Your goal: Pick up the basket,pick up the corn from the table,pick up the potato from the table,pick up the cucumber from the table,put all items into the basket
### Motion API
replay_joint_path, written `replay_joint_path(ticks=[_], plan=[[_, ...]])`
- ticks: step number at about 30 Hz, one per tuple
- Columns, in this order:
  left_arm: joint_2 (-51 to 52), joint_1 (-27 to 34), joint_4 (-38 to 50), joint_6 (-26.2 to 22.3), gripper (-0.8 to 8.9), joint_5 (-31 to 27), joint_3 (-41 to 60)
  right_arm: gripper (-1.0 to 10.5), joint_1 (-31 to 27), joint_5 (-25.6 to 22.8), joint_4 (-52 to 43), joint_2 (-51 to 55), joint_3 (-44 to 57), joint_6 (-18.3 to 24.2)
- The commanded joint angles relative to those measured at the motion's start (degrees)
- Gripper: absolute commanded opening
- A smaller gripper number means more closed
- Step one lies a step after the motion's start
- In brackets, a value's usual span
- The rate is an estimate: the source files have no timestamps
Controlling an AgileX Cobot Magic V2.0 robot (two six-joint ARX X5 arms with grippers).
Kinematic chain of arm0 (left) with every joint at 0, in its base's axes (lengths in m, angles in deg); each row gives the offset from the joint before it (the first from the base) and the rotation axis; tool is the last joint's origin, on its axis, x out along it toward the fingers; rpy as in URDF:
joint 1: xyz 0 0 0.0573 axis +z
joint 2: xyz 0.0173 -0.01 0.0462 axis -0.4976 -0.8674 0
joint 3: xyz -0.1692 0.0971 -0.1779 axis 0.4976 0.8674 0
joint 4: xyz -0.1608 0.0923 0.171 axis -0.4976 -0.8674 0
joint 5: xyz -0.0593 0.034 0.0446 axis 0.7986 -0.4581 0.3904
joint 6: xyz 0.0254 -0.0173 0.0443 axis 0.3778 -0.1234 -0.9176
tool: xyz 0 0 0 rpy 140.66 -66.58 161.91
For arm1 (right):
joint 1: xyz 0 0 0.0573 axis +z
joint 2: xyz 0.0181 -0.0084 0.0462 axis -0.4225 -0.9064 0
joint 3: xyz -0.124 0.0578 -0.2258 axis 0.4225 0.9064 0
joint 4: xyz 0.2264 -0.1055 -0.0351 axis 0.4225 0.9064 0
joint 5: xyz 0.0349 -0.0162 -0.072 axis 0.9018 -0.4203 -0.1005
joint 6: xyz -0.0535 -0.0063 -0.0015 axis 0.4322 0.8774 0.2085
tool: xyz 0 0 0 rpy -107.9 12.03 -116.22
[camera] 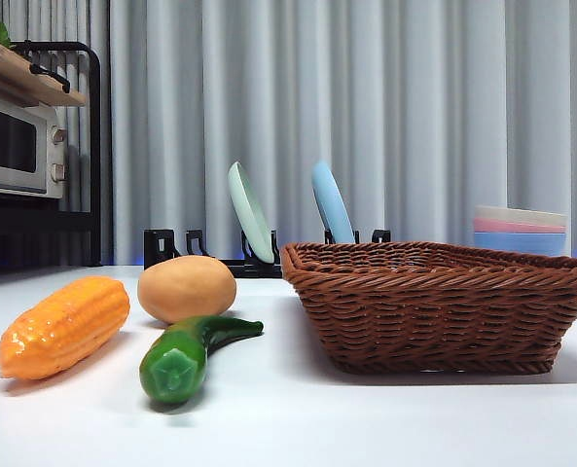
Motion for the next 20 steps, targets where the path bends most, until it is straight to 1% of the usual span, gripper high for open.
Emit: replay_joint_path(ticks=[1,3,7,10,14,16,20], plan=[[-5.6,0.2,-0.3,-4.1,-0.06,1.3,-4.7,-0.1,0.0,-0.1,-0.3,-6.2,-4.9,4.1],[-10.2,0.1,-0.1,-5.9,-0.06,4.0,-8.3,-0.1,0.0,0.3,-0.3,-11.1,-8.8,5.9],[-18.8,0.1,-0.8,-7.9,-0.06,9.3,-15.2,-0.1,0.0,0.3,1.0,-19.9,-16.0,9.5],[-25.2,0.1,-2.9,-8.6,-0.06,13.6,-20.5,-0.1,0.0,0.3,4.6,-26.3,-21.9,13.2],[-34.6,0.1,-8.4,-9.8,-0.05,17.8,-27.6,-0.1,0.0,0.5,11.8,-35.2,-29.9,18.5],[-39.1,0.1,-11.8,-12.0,-0.04,19.9,-30.8,-0.1,0.0,2.4,15.6,-39.4,-33.4,21.0],[-46.9,0.1,-17.7,-15.8,0.0,23.1,-36.2,0.0,0.0,8.5,22.2,-47.1,-39.3,26.0]])
